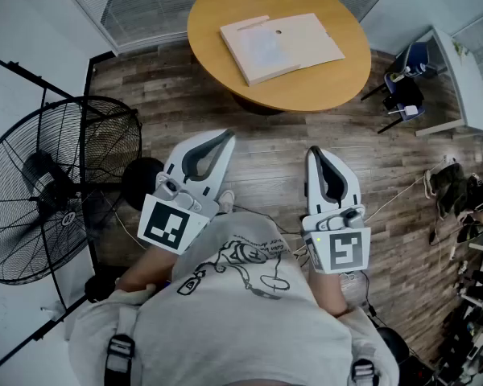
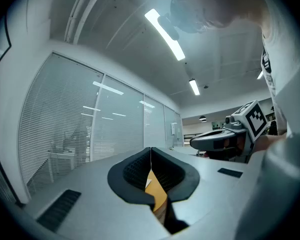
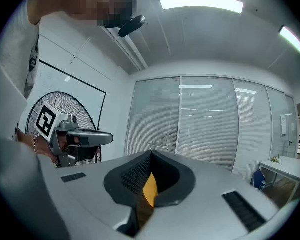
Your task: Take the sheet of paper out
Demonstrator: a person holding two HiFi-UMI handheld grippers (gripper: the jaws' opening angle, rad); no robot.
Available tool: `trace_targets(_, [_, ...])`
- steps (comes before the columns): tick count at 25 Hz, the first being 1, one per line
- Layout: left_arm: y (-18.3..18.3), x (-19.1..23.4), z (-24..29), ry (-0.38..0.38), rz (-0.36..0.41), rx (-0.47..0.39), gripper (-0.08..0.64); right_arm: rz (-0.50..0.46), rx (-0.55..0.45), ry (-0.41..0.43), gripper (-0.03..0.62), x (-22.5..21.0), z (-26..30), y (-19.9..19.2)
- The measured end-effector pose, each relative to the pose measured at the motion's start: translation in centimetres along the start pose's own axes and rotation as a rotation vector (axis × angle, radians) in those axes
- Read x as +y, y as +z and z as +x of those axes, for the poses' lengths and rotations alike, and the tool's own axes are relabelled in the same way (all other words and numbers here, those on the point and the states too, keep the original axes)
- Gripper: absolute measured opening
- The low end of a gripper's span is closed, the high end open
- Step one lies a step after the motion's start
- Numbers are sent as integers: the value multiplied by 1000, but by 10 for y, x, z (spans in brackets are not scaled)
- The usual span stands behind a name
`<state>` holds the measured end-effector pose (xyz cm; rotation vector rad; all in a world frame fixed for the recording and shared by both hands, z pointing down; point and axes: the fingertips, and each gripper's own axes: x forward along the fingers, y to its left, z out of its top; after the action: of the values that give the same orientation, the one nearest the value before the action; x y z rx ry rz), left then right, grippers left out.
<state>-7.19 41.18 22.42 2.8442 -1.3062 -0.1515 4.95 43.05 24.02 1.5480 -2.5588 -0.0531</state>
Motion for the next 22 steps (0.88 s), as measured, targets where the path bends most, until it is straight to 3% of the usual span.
trace_targets(22, [-7,51,0,-26,-17,12,21,24,6,-26,8,19,49,0])
